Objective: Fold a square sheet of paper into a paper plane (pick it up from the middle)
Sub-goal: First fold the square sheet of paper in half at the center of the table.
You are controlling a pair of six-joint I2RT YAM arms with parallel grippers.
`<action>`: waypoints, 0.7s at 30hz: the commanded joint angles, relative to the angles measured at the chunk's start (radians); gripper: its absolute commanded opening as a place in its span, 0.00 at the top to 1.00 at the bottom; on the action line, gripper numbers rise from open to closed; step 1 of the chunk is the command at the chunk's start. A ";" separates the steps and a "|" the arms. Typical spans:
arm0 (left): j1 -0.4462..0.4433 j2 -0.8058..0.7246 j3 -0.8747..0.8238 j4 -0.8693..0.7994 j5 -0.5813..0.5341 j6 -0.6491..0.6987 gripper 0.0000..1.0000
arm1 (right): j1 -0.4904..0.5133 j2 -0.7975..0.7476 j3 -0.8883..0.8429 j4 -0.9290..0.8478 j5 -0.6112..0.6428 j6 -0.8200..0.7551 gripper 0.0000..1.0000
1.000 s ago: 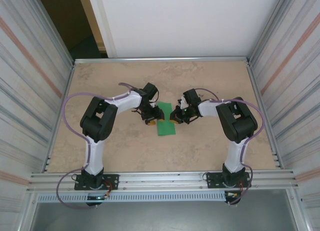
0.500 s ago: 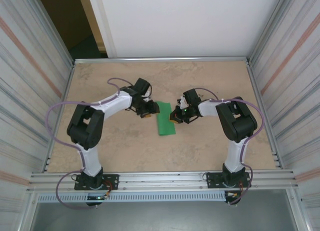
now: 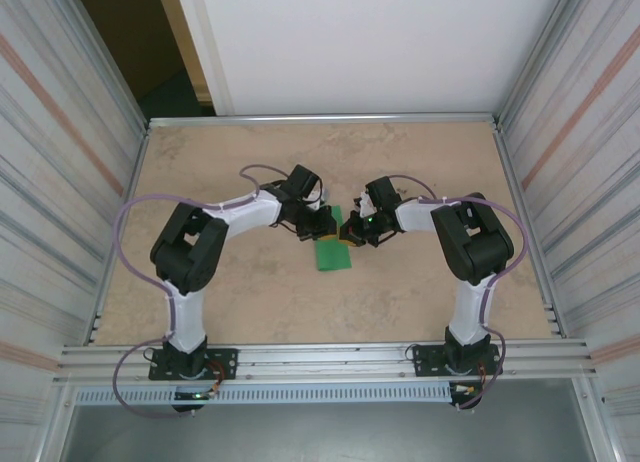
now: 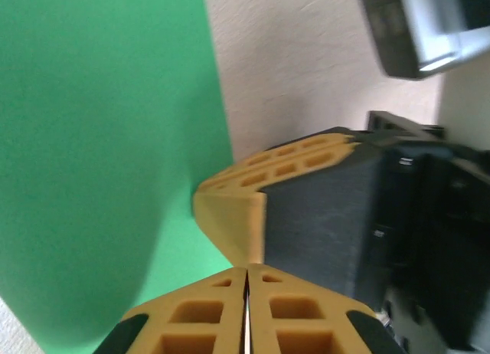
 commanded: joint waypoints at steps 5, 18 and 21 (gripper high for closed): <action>0.011 0.057 -0.007 -0.010 0.037 0.018 0.95 | 0.011 0.122 -0.047 -0.180 0.259 0.013 1.00; 0.089 0.069 -0.137 0.011 0.002 0.117 0.96 | 0.006 0.137 -0.057 -0.211 0.312 0.014 1.00; 0.120 0.037 -0.186 0.025 -0.009 0.129 0.96 | 0.002 0.140 -0.062 -0.212 0.318 0.015 1.00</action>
